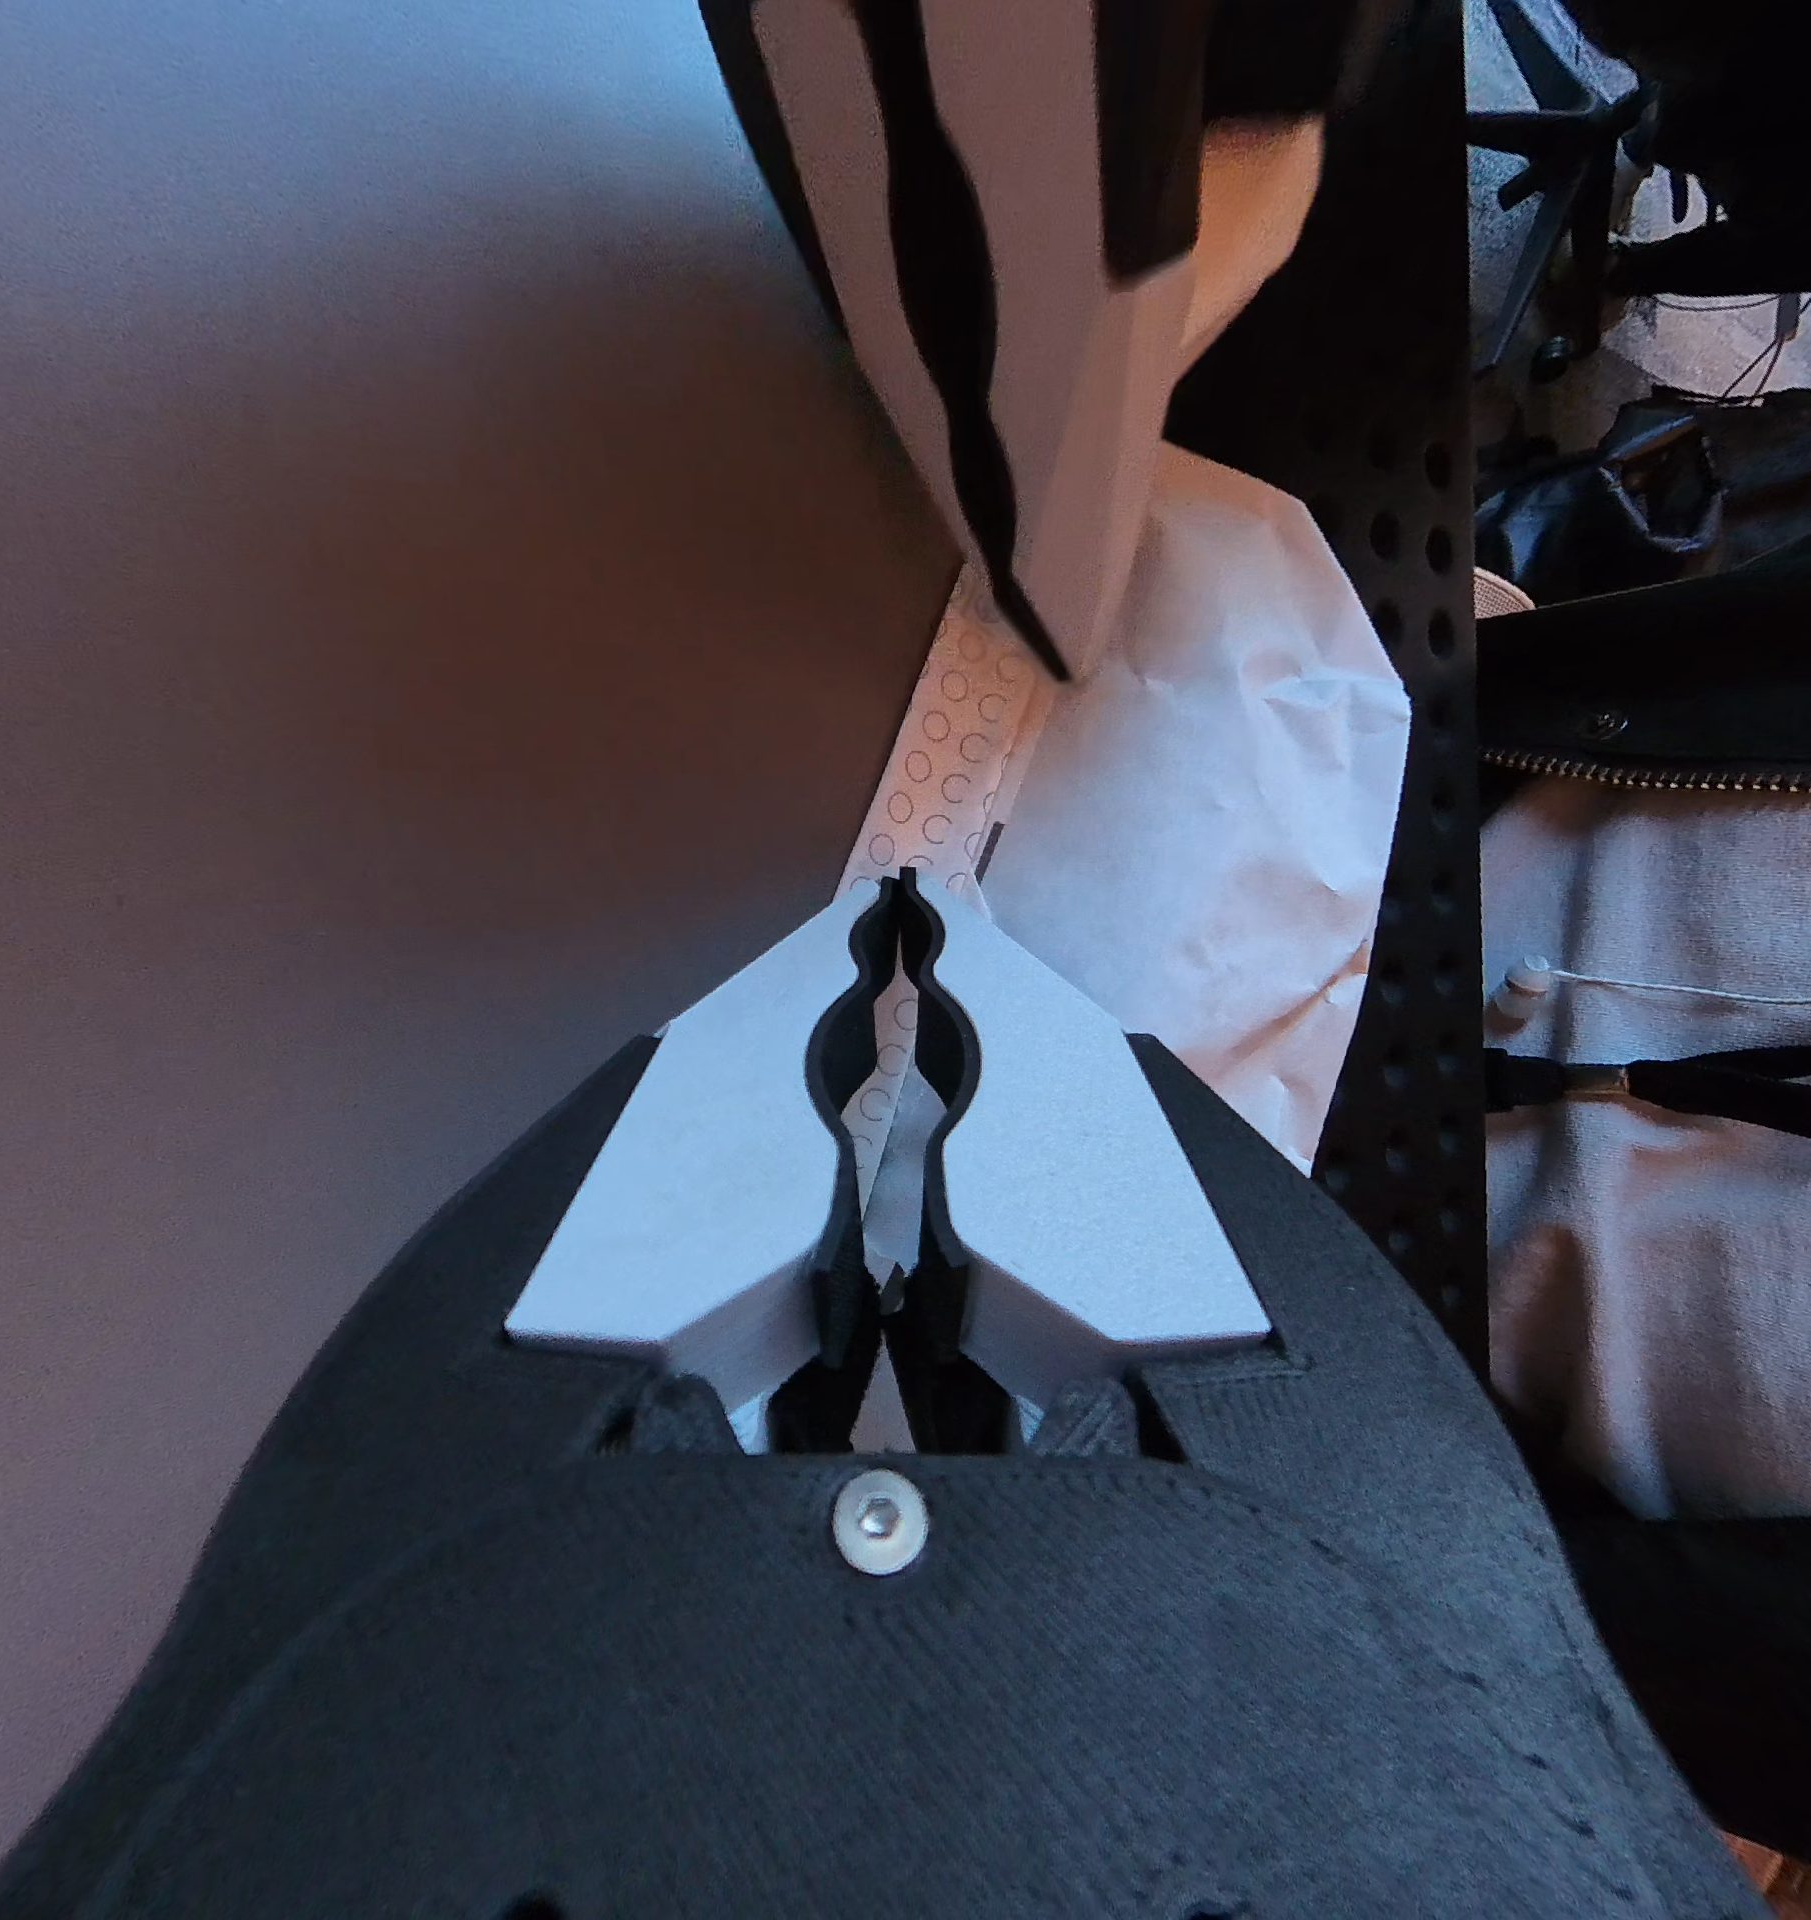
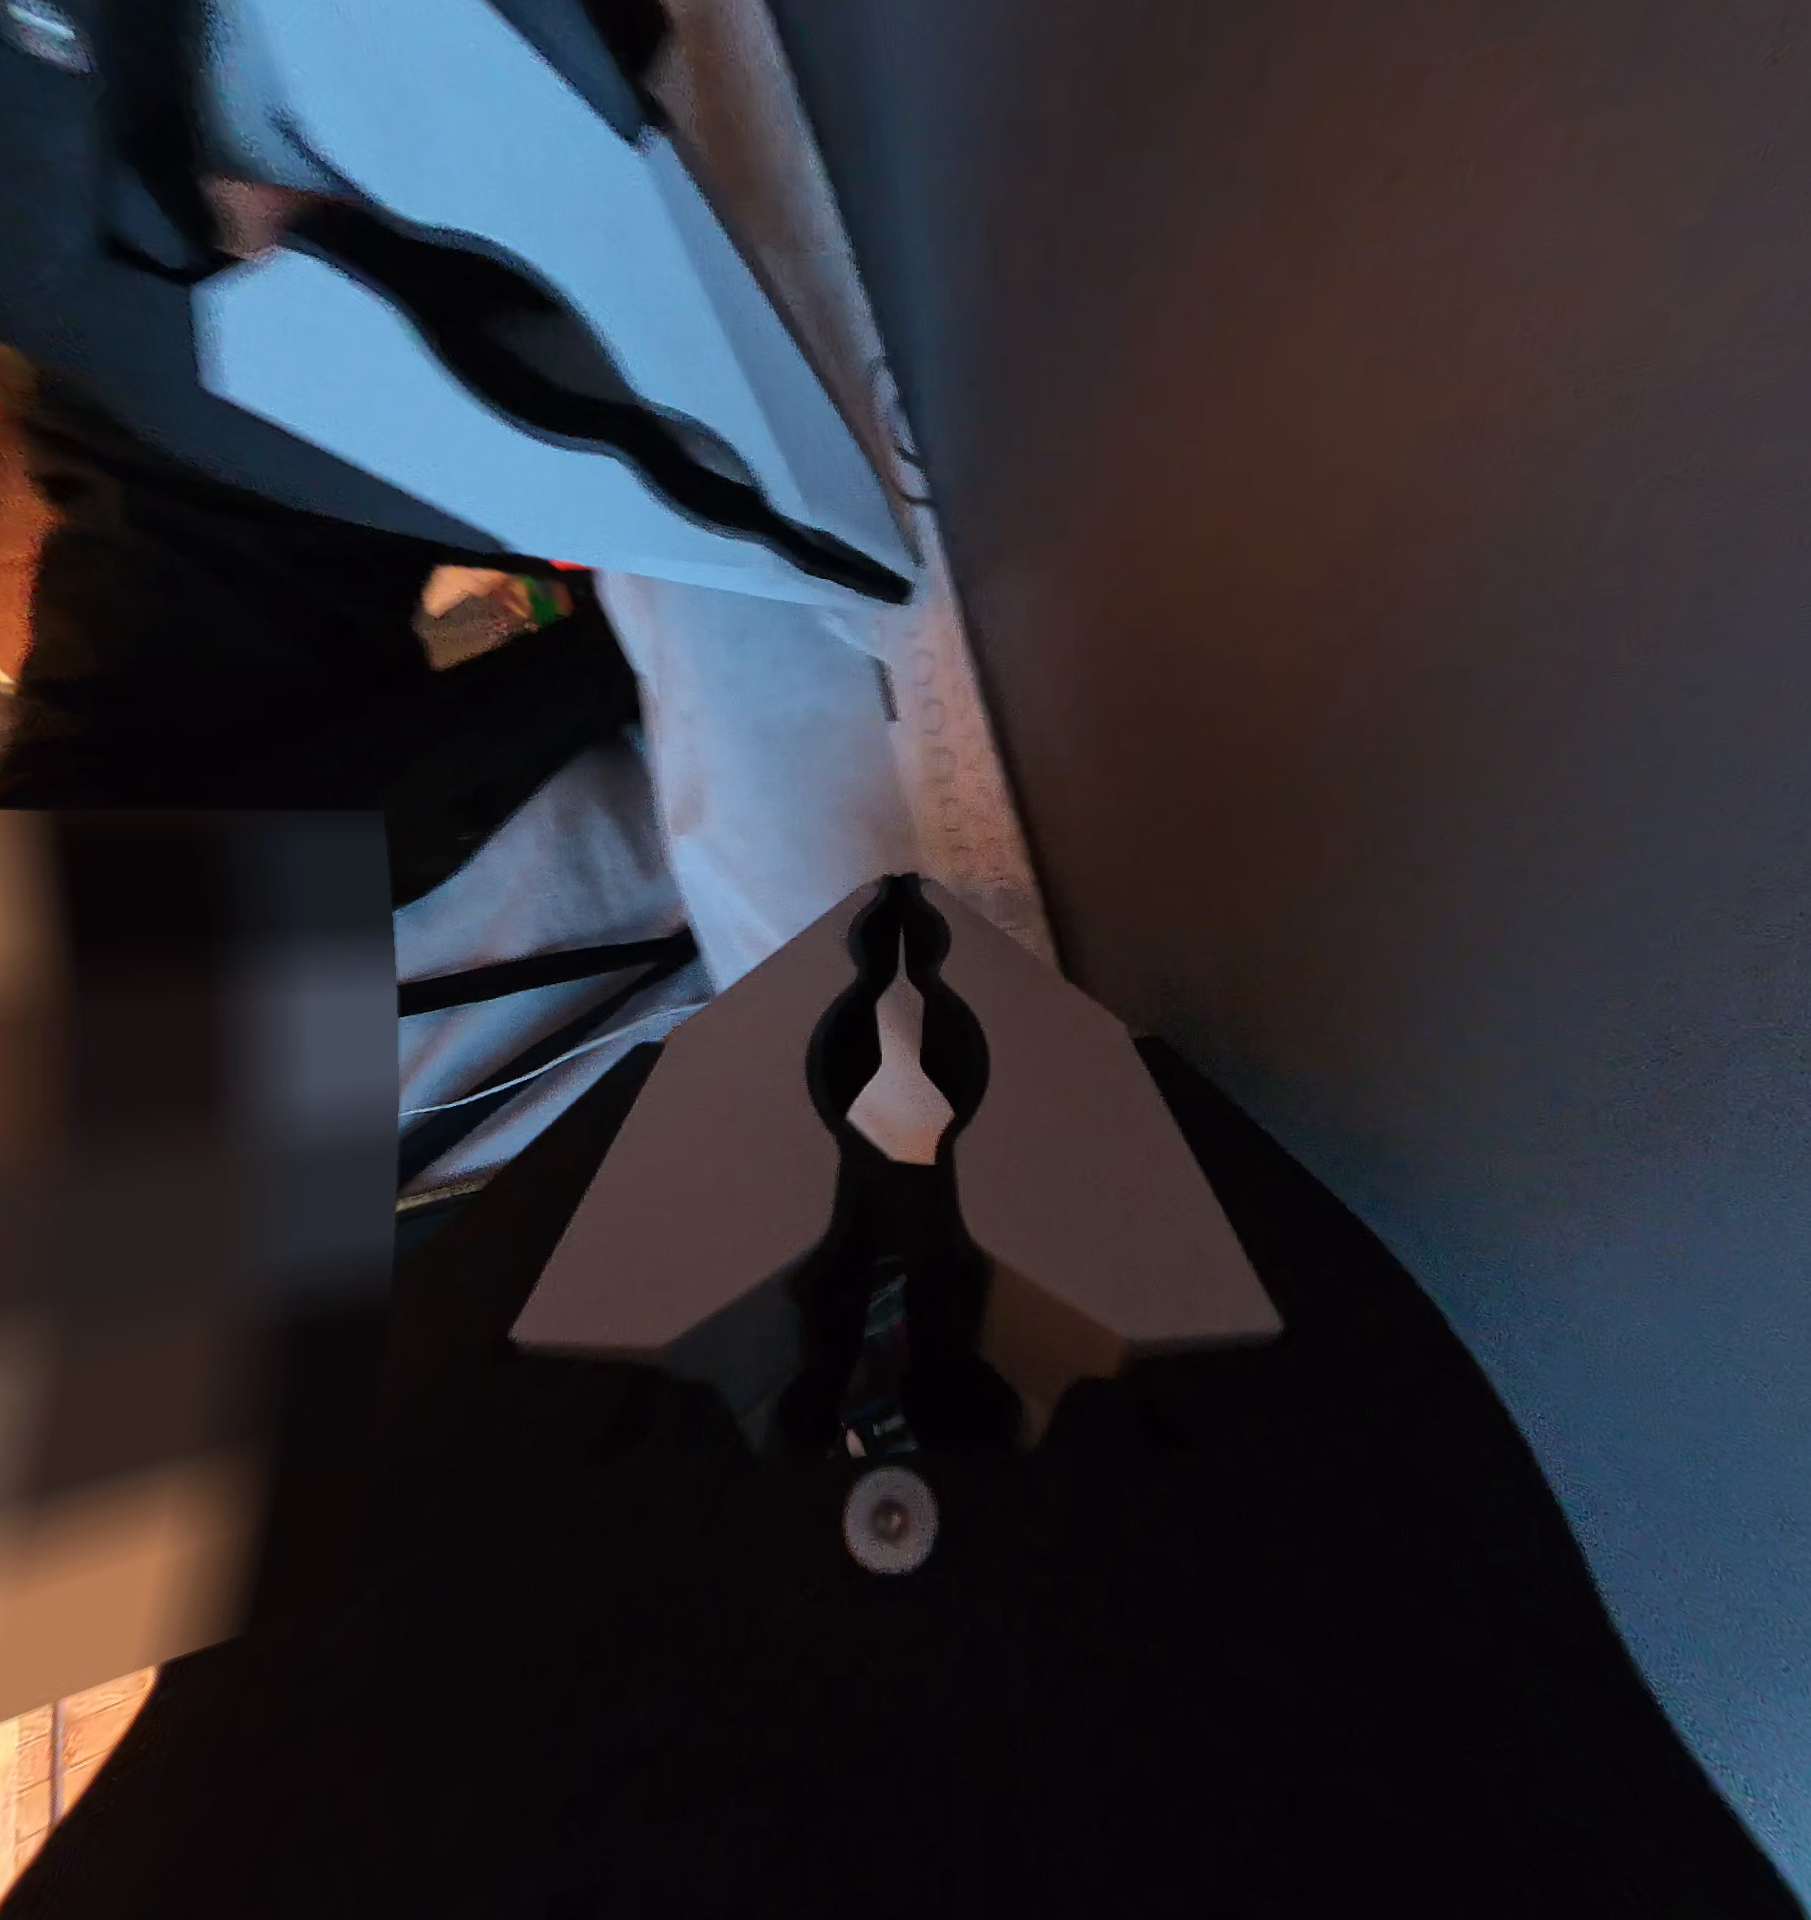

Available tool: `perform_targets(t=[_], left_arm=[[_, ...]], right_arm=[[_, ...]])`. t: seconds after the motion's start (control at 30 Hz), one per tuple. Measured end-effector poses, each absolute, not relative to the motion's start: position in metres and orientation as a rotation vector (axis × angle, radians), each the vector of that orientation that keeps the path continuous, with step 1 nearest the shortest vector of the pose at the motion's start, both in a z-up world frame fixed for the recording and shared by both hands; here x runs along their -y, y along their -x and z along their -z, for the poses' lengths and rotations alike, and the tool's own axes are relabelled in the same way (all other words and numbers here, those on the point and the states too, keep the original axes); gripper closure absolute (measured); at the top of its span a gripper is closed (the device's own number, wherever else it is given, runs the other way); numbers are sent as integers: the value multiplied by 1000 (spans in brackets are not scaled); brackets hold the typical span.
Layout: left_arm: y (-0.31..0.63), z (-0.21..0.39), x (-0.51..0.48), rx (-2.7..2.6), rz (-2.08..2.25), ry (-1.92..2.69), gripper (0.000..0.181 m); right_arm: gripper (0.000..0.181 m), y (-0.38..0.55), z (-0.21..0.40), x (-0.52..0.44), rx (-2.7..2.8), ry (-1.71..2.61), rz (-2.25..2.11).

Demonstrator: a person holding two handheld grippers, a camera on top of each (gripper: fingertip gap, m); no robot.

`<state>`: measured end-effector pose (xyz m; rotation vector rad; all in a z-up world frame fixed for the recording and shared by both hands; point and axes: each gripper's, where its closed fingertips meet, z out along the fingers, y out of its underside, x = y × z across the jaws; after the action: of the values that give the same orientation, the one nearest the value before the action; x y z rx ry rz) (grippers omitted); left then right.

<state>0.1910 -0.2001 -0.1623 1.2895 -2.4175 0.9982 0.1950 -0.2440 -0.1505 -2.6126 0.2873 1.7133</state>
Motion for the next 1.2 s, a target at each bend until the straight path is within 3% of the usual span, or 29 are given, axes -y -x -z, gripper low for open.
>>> perform_targets(t=[0.7, 1.2], left_arm=[[-187, 162, 204, 2413, -1015, -1271, 181], [-187, 162, 204, 2443, -999, -1276, 181]], right_arm=[[181, -201, 165, 259, -334, 2697, -1535], [181, -179, 162, 210, -327, 2607, -1585]])
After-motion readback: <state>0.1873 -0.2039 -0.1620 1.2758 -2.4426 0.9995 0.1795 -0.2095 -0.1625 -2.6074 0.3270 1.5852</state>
